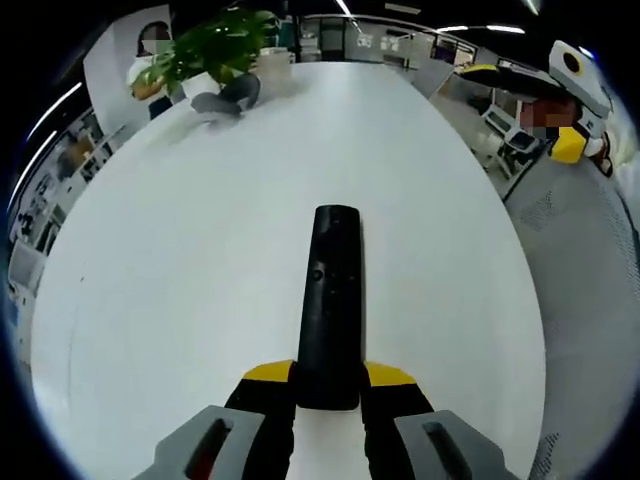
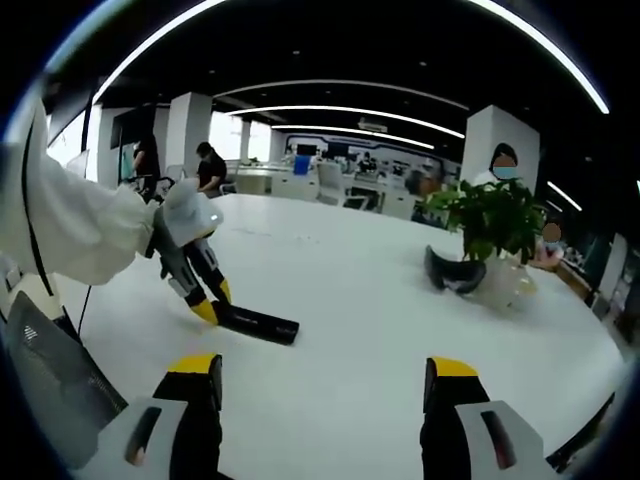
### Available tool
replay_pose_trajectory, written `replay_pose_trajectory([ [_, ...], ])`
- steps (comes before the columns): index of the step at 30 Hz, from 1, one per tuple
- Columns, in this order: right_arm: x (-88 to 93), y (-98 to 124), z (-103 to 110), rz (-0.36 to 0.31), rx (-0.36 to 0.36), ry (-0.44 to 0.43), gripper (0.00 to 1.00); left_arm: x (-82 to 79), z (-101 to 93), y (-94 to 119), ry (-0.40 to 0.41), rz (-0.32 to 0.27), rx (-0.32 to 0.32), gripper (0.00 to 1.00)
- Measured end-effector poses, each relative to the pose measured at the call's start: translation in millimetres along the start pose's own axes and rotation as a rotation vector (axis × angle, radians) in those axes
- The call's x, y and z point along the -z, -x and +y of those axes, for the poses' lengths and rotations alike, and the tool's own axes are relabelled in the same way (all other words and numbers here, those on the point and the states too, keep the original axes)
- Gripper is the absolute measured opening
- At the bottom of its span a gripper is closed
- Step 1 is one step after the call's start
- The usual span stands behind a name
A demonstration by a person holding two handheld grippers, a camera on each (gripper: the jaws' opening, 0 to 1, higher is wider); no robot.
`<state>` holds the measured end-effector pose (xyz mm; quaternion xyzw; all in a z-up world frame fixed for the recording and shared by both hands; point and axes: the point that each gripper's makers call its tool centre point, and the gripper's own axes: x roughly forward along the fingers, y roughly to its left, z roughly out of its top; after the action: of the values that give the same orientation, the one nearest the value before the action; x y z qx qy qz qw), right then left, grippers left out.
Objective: Press the specified remote control buttons in sequence, fully releasing each button before pressing the next.
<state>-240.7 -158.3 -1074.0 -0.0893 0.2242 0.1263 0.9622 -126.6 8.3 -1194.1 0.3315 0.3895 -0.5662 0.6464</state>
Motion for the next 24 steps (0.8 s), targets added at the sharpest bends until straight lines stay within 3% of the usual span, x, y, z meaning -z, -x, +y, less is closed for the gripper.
replay_pose_trajectory([
  [14,1.3,0,0,0.007,0.001,0.011,0.81,1.7,27.0,-1,0.046,0.039,-0.011,0.24],
  [24,2.6,-1,-1,0.016,0.008,0.016,0.80,1.6,46.1,-2,0.022,0.092,0.004,0.24],
])
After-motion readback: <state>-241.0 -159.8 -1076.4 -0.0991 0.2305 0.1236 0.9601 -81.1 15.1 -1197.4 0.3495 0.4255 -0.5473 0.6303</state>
